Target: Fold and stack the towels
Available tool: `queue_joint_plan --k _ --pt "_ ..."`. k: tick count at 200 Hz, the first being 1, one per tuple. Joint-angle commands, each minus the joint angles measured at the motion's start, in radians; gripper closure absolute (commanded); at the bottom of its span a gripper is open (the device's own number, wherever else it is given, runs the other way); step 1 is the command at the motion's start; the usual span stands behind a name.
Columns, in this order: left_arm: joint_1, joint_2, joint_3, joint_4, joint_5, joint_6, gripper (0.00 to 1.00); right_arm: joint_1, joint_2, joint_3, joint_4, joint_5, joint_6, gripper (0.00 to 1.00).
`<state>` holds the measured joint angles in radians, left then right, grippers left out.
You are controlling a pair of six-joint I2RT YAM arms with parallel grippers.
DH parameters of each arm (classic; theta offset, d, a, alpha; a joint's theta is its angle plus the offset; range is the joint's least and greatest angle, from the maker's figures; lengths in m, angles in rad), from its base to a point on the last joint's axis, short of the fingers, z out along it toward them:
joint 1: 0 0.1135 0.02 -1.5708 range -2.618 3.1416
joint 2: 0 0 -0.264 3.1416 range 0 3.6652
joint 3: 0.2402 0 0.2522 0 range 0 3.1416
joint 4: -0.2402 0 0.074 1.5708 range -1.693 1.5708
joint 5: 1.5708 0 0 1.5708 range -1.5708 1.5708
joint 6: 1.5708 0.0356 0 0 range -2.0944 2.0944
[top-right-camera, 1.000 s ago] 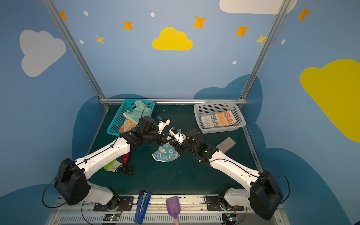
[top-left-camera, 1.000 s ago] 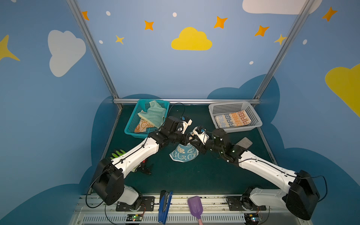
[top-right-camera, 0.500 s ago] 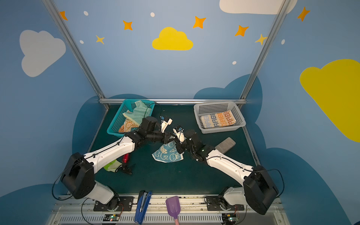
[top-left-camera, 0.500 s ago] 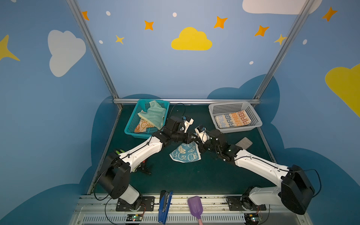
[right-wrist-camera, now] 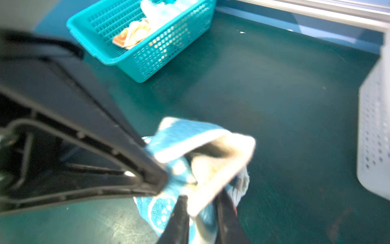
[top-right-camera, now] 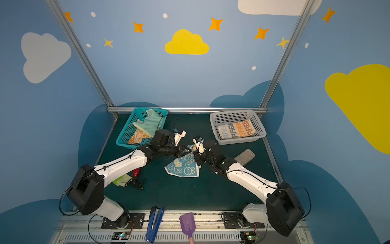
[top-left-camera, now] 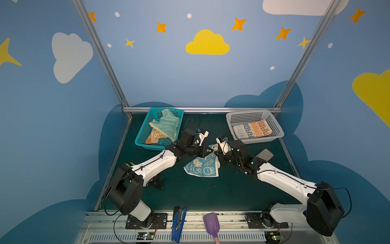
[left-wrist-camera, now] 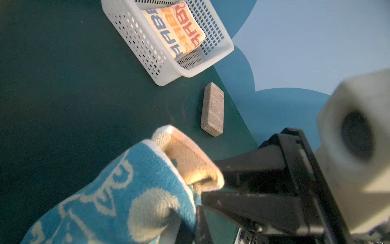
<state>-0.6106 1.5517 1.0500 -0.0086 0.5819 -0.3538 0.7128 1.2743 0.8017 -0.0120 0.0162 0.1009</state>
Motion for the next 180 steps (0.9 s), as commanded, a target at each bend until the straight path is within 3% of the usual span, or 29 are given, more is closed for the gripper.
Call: queue_joint_plan --k 1,15,37,68,109,150,180 --pt "0.003 -0.031 -0.005 -0.037 -0.009 0.022 0.96 -0.02 -0.039 -0.016 -0.023 0.051 0.014 0.81" --pt "0.005 -0.03 -0.005 -0.043 -0.004 0.026 0.96 -0.026 -0.045 -0.018 -0.024 0.045 0.012 0.85" --pt "0.005 -0.033 -0.008 -0.059 -0.021 0.033 0.96 -0.033 -0.05 -0.016 -0.033 0.06 0.01 1.0" --pt "0.014 -0.042 0.006 -0.132 -0.114 0.042 0.96 -0.045 -0.058 -0.009 -0.065 0.126 -0.008 1.0" --pt "0.036 -0.065 0.054 -0.31 -0.285 0.082 0.96 -0.071 -0.094 0.061 -0.173 0.345 -0.044 1.0" --pt "-0.007 -0.137 0.056 -0.343 -0.259 0.149 0.96 -0.131 -0.156 0.146 -0.219 0.413 -0.11 1.0" --pt "-0.041 -0.228 0.019 -0.328 -0.202 0.182 0.96 -0.169 -0.19 0.178 -0.175 0.335 -0.203 1.0"
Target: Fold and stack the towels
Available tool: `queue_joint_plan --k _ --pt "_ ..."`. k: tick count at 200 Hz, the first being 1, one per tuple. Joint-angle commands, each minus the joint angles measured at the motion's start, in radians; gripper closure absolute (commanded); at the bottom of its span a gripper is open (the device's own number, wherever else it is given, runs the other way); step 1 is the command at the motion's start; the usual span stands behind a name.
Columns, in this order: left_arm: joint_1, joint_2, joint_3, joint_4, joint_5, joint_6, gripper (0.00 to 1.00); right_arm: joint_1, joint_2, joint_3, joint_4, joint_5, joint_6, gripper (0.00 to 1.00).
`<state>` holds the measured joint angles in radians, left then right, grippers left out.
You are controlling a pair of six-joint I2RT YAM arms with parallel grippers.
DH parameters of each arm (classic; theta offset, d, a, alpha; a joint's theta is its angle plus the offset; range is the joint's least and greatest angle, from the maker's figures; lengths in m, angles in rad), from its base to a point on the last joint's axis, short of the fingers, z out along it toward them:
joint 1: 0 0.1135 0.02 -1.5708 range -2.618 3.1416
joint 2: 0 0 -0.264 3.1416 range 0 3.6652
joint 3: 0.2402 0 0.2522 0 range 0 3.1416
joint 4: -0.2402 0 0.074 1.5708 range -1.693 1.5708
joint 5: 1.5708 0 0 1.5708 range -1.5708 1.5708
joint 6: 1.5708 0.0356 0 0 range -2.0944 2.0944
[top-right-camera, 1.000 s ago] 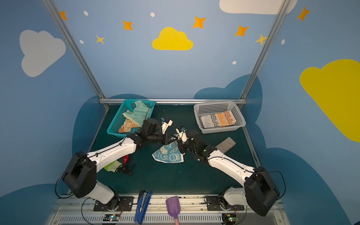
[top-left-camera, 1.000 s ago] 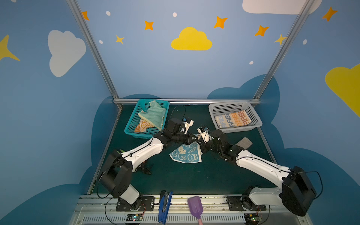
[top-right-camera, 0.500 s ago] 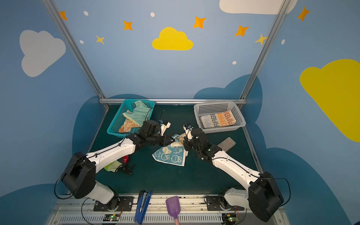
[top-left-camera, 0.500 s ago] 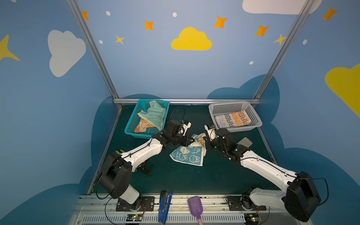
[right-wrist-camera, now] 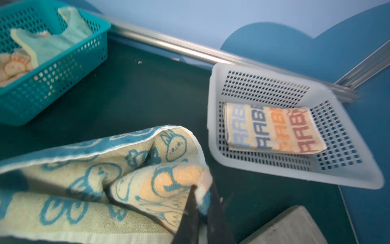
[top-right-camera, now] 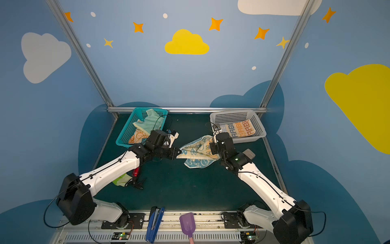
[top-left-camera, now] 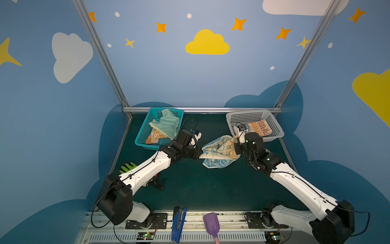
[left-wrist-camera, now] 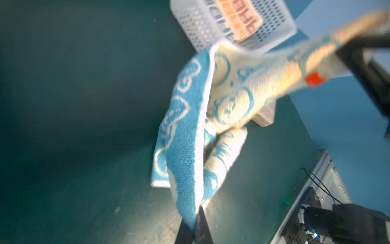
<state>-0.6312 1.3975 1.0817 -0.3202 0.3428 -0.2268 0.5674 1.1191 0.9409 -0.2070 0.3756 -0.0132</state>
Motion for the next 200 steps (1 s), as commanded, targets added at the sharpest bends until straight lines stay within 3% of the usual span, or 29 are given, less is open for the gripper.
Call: queue_joint_plan --k 1,35,61,70,112,143,200 --pt "-0.021 -0.077 -0.014 -0.016 0.04 0.055 0.96 -0.025 -0.036 0.039 0.023 -0.03 -0.093 1.0" --pt "-0.023 -0.165 -0.087 -0.007 -0.011 0.04 0.93 -0.035 -0.039 0.036 0.08 -0.262 -0.221 1.0" --pt "-0.025 -0.187 -0.134 -0.024 -0.111 0.027 0.63 -0.026 0.028 0.033 0.061 -0.458 -0.27 1.0" --pt "-0.024 -0.186 -0.141 -0.036 -0.154 0.016 0.43 -0.018 0.059 0.032 0.052 -0.505 -0.269 1.0" --pt "-0.023 -0.198 -0.154 -0.037 -0.301 0.029 0.01 0.042 0.213 0.019 0.052 -0.678 -0.286 1.0" --pt "-0.019 -0.222 -0.162 0.008 -0.364 0.085 0.0 0.06 0.371 0.069 0.039 -0.769 -0.257 1.0" --pt "-0.006 -0.157 -0.173 0.079 -0.427 0.154 0.0 0.083 0.605 0.219 -0.003 -0.814 -0.129 1.0"
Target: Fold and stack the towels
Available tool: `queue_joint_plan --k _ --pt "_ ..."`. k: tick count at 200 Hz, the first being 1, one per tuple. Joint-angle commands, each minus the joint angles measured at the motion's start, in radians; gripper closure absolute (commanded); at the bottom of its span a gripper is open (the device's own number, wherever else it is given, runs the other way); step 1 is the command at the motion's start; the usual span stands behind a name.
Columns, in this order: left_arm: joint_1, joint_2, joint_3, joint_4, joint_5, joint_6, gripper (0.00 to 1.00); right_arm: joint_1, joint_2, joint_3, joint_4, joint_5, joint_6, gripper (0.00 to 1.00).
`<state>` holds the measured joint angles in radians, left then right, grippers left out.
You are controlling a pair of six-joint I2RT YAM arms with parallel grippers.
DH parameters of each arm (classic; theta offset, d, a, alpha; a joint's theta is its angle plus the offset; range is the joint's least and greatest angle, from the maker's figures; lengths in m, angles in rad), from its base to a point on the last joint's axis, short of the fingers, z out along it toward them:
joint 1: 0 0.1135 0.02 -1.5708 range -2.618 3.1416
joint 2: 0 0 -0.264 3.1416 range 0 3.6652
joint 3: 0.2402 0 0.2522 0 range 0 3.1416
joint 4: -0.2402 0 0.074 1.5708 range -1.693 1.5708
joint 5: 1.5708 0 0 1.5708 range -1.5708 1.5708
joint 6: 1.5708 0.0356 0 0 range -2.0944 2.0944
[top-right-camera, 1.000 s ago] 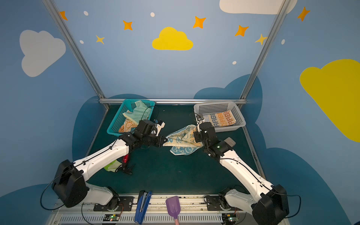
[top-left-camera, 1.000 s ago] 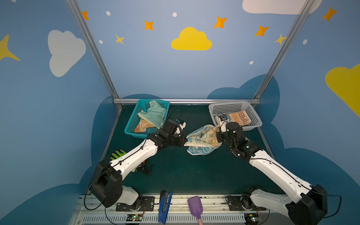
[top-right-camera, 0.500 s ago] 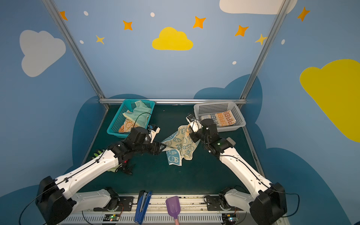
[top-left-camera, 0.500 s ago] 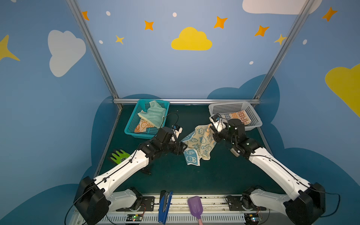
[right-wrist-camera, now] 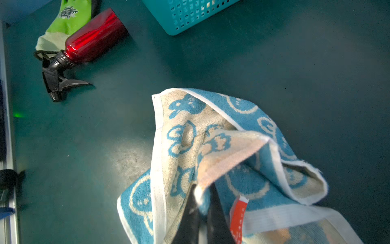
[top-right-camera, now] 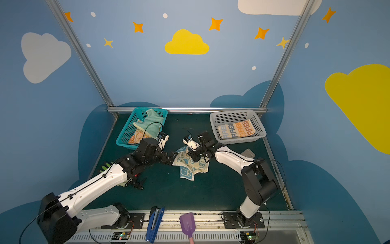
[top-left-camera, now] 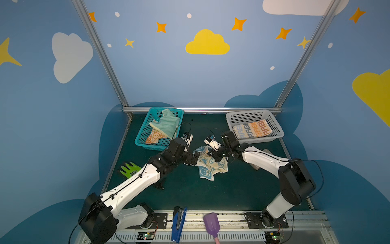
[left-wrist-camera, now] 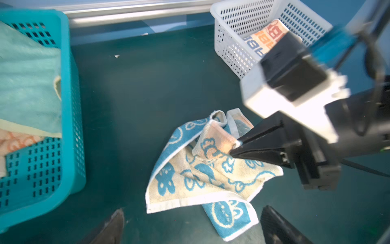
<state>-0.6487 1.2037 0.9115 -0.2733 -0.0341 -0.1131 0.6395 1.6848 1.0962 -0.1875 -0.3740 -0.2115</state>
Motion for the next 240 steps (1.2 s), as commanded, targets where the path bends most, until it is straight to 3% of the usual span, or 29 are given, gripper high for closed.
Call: queue_joint_plan --k 1,40,96,122,152,240 --pt "0.013 0.038 -0.002 0.031 -0.05 0.04 0.0 0.011 0.04 0.065 -0.024 -0.065 0.069 1.0" --pt "0.031 0.121 0.031 0.031 0.023 0.111 0.01 0.023 0.06 0.048 0.014 -0.06 0.079 1.0" --pt "0.068 0.225 0.087 0.058 0.136 0.158 0.01 0.019 0.088 0.079 -0.105 0.057 0.11 0.83" --pt "0.083 0.278 0.096 0.054 0.114 0.192 0.01 0.006 0.128 0.095 -0.11 0.087 0.15 0.71" --pt "0.1 0.328 0.115 0.061 0.092 0.242 0.0 -0.014 0.147 0.113 -0.094 0.126 0.188 0.65" --pt "0.103 0.402 0.158 0.124 0.095 0.634 0.0 -0.065 0.084 0.14 -0.139 0.13 0.152 0.53"
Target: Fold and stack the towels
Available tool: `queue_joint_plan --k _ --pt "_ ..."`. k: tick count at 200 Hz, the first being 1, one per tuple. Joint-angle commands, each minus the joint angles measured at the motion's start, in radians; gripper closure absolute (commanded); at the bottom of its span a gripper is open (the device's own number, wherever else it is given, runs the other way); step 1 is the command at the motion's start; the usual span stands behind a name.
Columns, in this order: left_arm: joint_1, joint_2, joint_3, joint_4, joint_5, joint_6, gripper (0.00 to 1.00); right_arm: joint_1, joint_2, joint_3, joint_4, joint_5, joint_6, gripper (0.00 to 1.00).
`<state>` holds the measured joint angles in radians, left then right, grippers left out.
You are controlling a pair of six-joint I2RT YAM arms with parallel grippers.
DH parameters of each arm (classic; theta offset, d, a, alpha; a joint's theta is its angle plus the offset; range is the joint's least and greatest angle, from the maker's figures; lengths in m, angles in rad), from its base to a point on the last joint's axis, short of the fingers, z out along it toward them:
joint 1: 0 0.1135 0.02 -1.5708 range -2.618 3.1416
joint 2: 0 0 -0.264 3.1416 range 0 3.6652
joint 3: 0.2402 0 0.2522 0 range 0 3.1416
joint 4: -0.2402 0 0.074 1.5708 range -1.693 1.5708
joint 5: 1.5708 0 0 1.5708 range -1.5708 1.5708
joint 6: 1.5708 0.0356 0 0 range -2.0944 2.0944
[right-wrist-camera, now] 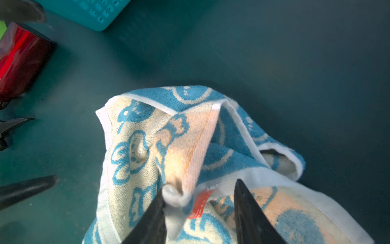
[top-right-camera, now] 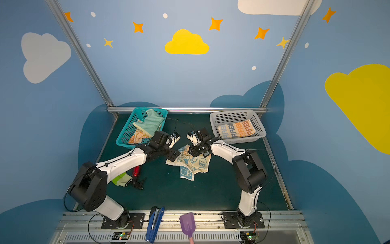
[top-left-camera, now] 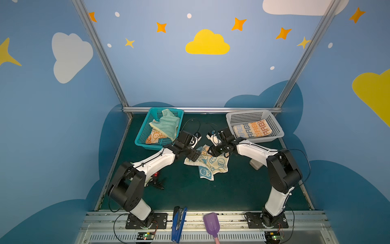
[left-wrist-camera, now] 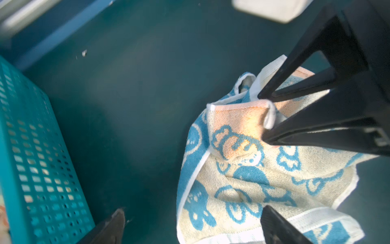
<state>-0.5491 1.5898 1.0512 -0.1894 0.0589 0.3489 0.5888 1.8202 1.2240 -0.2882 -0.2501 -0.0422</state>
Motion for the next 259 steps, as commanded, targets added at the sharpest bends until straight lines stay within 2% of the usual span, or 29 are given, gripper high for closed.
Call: queue_joint_plan --k 1,19,44,68,91,122,161,192,213,259 --pt "0.003 0.016 0.018 0.042 0.003 0.178 0.0 -0.015 -0.053 0.012 -0.038 0.006 -0.017 0.53" --pt "0.003 0.015 0.019 0.059 0.021 0.263 0.0 -0.03 -0.076 -0.004 -0.034 -0.008 -0.018 0.52" --pt "-0.001 0.028 0.06 -0.007 0.067 0.406 0.0 -0.045 -0.088 -0.017 -0.027 -0.057 -0.028 0.51" --pt "-0.01 0.044 0.089 -0.018 0.077 0.465 0.0 -0.049 -0.09 -0.024 -0.008 -0.097 -0.019 0.51" --pt "-0.021 0.043 0.089 0.0 0.101 0.517 0.0 -0.058 -0.106 -0.045 0.026 -0.098 0.014 0.52" --pt "-0.037 0.04 0.038 0.089 0.132 0.652 0.0 -0.071 -0.1 -0.053 0.044 -0.148 0.031 0.52" --pt "-0.044 0.075 0.085 0.08 0.129 0.702 0.0 -0.071 -0.133 -0.115 0.124 -0.199 0.061 0.52" --pt "-0.051 0.095 0.1 0.08 0.147 0.741 0.0 -0.073 -0.163 -0.135 0.124 -0.193 0.067 0.52" --pt "-0.063 0.12 0.128 0.046 0.198 0.769 0.0 -0.073 -0.172 -0.142 0.118 -0.189 0.067 0.52" --pt "-0.1 0.199 0.159 0.03 0.188 0.809 0.02 -0.073 -0.182 -0.155 0.115 -0.161 0.067 0.52"
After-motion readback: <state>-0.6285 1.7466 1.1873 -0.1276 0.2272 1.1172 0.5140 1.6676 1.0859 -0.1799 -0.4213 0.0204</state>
